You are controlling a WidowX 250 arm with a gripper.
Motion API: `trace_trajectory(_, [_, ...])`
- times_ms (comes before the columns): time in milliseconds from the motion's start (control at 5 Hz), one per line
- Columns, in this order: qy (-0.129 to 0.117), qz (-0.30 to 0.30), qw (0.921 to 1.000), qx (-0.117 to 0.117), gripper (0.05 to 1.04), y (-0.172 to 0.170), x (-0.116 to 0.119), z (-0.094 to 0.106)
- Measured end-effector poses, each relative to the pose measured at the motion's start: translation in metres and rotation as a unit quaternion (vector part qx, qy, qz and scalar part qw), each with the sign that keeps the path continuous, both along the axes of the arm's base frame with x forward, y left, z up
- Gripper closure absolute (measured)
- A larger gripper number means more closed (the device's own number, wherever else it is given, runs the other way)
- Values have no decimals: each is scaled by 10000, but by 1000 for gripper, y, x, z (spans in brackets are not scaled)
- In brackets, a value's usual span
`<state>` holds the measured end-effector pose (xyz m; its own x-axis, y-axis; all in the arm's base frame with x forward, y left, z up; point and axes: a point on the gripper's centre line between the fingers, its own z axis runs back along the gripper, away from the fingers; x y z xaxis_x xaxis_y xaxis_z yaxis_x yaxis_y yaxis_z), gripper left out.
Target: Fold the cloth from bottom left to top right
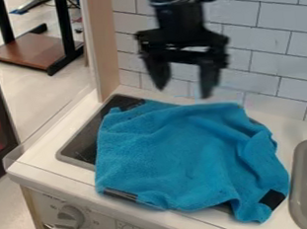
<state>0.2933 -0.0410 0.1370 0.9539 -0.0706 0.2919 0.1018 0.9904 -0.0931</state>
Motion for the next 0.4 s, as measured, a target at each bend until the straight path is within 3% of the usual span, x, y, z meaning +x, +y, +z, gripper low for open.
trace_trajectory(400, [-52, 1004, 9943, 367, 85, 58, 8, -17])
